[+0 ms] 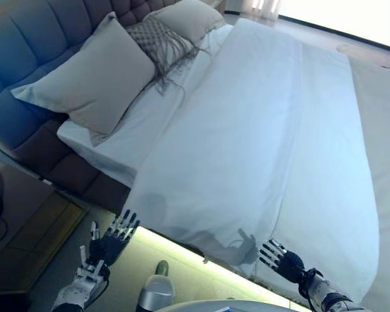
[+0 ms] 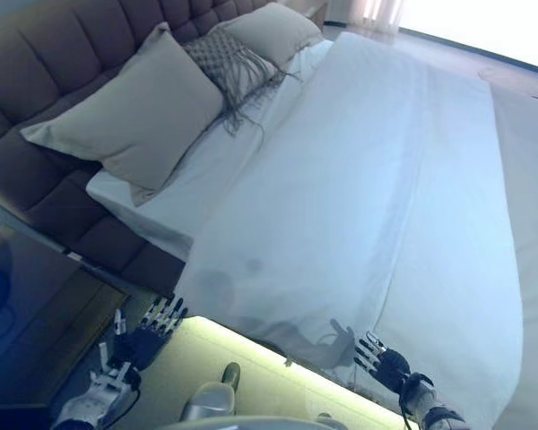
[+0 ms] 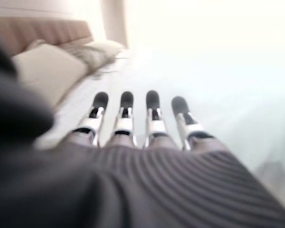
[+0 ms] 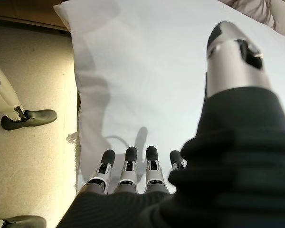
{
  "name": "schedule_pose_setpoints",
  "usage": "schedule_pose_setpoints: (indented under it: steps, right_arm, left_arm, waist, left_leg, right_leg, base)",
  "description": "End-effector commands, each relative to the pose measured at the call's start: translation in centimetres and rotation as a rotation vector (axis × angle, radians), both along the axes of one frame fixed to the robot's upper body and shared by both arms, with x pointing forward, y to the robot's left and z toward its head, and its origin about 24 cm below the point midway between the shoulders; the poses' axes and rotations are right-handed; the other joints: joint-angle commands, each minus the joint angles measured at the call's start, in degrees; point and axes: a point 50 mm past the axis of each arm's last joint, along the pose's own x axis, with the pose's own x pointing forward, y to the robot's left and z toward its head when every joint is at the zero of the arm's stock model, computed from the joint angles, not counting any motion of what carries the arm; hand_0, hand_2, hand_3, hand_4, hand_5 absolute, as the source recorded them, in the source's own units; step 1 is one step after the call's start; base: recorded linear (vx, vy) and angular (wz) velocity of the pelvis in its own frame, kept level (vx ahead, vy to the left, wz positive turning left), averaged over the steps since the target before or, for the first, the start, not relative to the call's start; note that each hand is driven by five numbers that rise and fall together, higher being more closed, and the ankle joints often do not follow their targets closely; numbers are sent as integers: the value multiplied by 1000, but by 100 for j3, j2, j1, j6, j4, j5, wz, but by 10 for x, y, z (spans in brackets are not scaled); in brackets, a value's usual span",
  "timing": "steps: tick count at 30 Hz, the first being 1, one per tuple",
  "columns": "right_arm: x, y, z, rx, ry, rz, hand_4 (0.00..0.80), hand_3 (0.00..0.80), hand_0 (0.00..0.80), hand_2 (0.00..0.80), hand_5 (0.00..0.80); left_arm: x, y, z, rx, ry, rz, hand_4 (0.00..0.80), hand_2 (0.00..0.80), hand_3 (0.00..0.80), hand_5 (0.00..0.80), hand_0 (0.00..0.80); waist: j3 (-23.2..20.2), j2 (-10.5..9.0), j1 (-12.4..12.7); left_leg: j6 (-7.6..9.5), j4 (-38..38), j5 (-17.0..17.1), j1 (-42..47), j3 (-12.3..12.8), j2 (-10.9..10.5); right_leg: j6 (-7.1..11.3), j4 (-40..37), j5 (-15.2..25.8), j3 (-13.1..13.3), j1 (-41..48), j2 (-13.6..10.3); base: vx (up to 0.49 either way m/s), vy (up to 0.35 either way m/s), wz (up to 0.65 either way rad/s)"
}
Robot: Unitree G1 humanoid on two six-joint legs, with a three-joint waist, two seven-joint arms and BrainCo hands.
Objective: Make the bed neatly
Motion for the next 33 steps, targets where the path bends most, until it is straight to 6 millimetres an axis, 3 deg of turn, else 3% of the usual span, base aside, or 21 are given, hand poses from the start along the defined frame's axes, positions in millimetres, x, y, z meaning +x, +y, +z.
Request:
schedule_pose_setpoints:
  steps: [1,6,7,10,15,19,26,33]
  right_arm:
    - [33,8,14,-25,-99,73,0,0,0,0,0]
    - [56,24,22,-22,-170,119,0,0,0,0,0]
    - [64,26,26,-25,-188,119,0,0,0,0,0]
    - [81,33,35,-22,-240,141,0,0,0,0,0]
    - [131,30,75,-56,-333,180,0,0,0,0,0]
    - [153,20,102,-88,-413,191,0,0,0,0,0]
    - [174,16,130,-96,-512,181,0,0,0,0,0]
    - [179,-2,151,-148,-584,169,0,0,0,0,0]
  left_arm:
    - [46,-26,19,2,-117,-115,0,0,0,0,0]
    - [78,-30,37,49,-175,-169,0,0,0,0,0]
    - [88,-38,48,34,-220,-231,0,0,0,0,0]
    - [110,-42,55,201,-215,-202,0,0,0,0,0]
    - [153,-32,101,198,-291,-176,0,0,0,0,0]
    - [175,-35,134,126,-380,-144,0,0,0,0,0]
    - [195,-29,166,104,-436,-8,0,0,0,0,0]
    - [205,11,202,125,-457,242,0,0,0,0,0]
  waist:
    - [166,60,-71]
    - [538,-118,-265]
    - [653,-146,-289]
    - [941,-316,-415]
    - [1431,-417,-688]
    - [1786,-429,-817]
    - [1813,-565,-984]
    - [1813,-554,-1047]
  left_leg:
    - [175,782,-986,33,300,220]
    - [165,975,-962,-373,352,327]
    - [155,1049,-929,-506,333,339]
    - [165,1230,-889,-914,337,396]
    - [131,1845,-887,-1709,394,412]
    - [153,2145,-931,-2206,378,362]
    - [182,2510,-965,-3267,370,314]
    - [137,3025,-1007,-4209,213,328]
  right_leg:
    - [141,308,428,452,-733,-175]
    - [123,362,504,672,-1115,-63]
    - [115,363,554,695,-1211,-43]
    - [89,399,645,823,-1549,86]
    - [35,701,751,1091,-2249,162]
    - [60,1040,793,1275,-2883,201]
    - [58,1441,825,1399,-4037,276]
    - [-11,1880,752,1301,-4896,257]
  base:
    - [-74,-98,-8]
    - [-136,-81,-17]
    - [-148,-80,-12]
    - [-153,-80,-12]
    - [-158,59,-21]
    - [-120,135,-21]
    - [-55,106,-9]
    - [-54,85,2]
